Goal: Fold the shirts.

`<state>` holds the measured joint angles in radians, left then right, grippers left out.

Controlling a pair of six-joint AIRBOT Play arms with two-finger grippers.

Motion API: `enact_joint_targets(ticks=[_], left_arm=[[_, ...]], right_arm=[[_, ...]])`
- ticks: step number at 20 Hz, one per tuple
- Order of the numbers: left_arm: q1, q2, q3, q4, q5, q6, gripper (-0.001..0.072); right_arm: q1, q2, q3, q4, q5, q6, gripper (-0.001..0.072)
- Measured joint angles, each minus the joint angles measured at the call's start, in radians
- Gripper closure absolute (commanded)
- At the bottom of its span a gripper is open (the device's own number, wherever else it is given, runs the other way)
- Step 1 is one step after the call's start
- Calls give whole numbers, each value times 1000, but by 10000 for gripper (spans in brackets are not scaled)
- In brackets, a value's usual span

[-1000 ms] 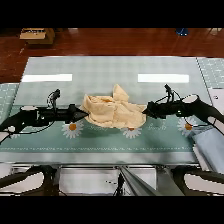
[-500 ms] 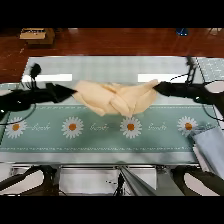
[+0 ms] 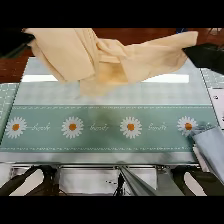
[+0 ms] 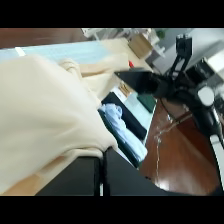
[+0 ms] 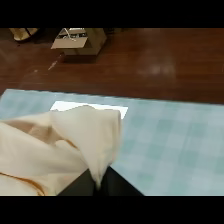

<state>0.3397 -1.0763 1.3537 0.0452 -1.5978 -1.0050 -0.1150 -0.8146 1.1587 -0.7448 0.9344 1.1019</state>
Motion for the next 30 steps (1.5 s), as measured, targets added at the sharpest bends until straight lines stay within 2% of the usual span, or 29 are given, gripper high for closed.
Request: enact_joint_targets(ticks=[4, 11, 14, 17, 20, 25, 27, 30], left_arm=[[2, 65, 63, 0, -132, -94, 682], [2, 224, 84, 18, -169, -210, 682], [-10, 282, 69, 201, -156, -259, 682], [-53, 306, -40, 394, -116, -284, 681], [-145, 295, -269, 489, -9, -281, 681], [-292, 182, -645, 539, 362, -266, 680], [-311, 119, -721, 547, 491, -263, 680], [-315, 39, -773, 553, 602, -262, 666]], right_arm=[[-2, 75, 142, -111, 103, 50, 684], [-2, 181, 341, -309, 220, 222, 684], [-2, 166, 382, -383, 315, 282, 684], [-2, 51, 394, -427, 476, 311, 684], [2, -131, 386, -395, 554, 314, 684], [79, -508, 379, -350, 556, 277, 683], [109, -644, 378, -344, 528, 266, 683], [134, -785, 378, -335, 470, 269, 683]])
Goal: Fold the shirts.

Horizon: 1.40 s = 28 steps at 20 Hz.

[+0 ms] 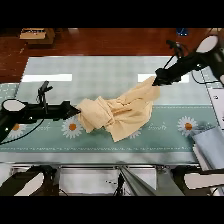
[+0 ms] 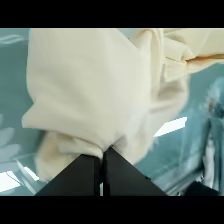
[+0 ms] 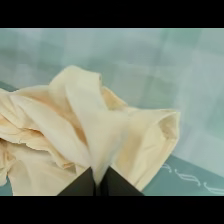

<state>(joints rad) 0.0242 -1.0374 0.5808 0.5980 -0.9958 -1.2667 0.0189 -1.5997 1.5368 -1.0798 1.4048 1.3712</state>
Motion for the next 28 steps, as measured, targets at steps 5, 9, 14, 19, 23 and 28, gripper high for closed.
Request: enact_joint_targets(ticks=[5, 9, 14, 19, 23, 28], left_arm=[[63, -61, 11, 4, 31, 3, 2], [246, -40, 160, 5, -167, -2, 206], [340, 146, 183, 16, -333, -88, 67], [90, 269, -45, -15, -229, -222, 16], [-206, 237, -151, -60, 27, -322, 16], [-434, 50, -174, -123, 231, -364, 16]], right_arm=[[11, -74, 1, 6, -66, 9, 683], [12, -59, 3, 6, -76, -16, 683], [13, -28, 5, -2, -87, -43, 683], [13, -19, 5, -3, -100, -51, 683], [13, -19, 5, -4, -103, -54, 683], [12, -19, 5, -5, -107, -60, 683]])
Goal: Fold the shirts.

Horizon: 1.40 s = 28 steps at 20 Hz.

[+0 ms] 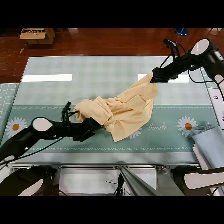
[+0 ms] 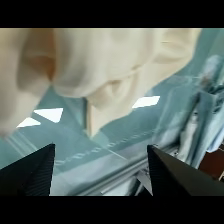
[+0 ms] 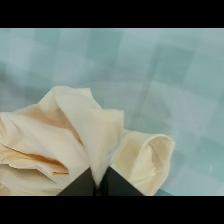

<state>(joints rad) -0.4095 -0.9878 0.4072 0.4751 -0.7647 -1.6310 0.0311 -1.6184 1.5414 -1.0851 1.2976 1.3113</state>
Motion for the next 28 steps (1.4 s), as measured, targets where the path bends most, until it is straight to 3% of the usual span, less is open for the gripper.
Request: enact_joint_targets(ticks=[6, 7, 8, 11, 12, 13, 15, 22, 28], left_arm=[[-60, -185, 64, -74, 140, 55, 35], [-63, -199, 76, -79, 166, 59, 138], [-64, -208, 86, -83, 190, 62, 300], [-67, -225, 107, -89, 243, 69, 347], [-68, -227, 111, -90, 254, 71, 478], [-68, -229, 115, -91, 266, 72, 563], [-68, -230, 120, -91, 275, 72, 680], [-38, -131, 183, -91, 286, 97, 682], [75, 130, 485, -89, 262, 163, 682]], right_arm=[[0, 0, 0, -2, 2, -5, 683], [0, 0, 0, -2, 3, -5, 683], [0, 0, 0, -2, 5, -5, 683], [0, 0, 0, -2, 6, -5, 683], [0, 0, 0, -2, 7, -5, 683], [0, 0, 0, -2, 8, -5, 683], [0, 0, 0, -2, 9, -5, 683], [0, 1, 0, -2, 11, -6, 683], [-6, 58, 0, -1, 0, -13, 683]])
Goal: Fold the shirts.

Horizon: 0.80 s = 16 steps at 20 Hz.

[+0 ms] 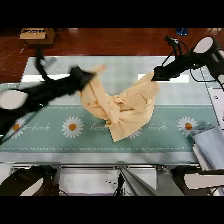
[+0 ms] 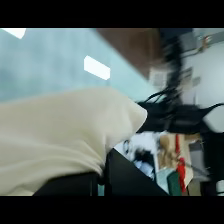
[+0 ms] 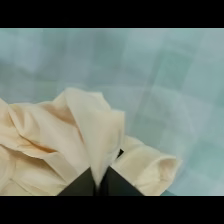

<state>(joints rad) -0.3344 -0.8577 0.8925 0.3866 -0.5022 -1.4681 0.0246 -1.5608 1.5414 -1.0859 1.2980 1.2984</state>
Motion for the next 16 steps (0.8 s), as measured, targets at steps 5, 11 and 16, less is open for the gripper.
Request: enact_joint_targets(ticks=[5, 11, 16], left_arm=[[244, 185, 255, 111, -18, 26, 682], [586, 315, 360, 344, -207, -19, 682], [699, 378, 375, 370, -418, -94, 682]], right_arm=[[-60, 179, 0, 2, -27, -2, 684], [-163, 523, 48, 8, -140, 0, 685], [-207, 701, 215, -33, -153, 46, 684]])
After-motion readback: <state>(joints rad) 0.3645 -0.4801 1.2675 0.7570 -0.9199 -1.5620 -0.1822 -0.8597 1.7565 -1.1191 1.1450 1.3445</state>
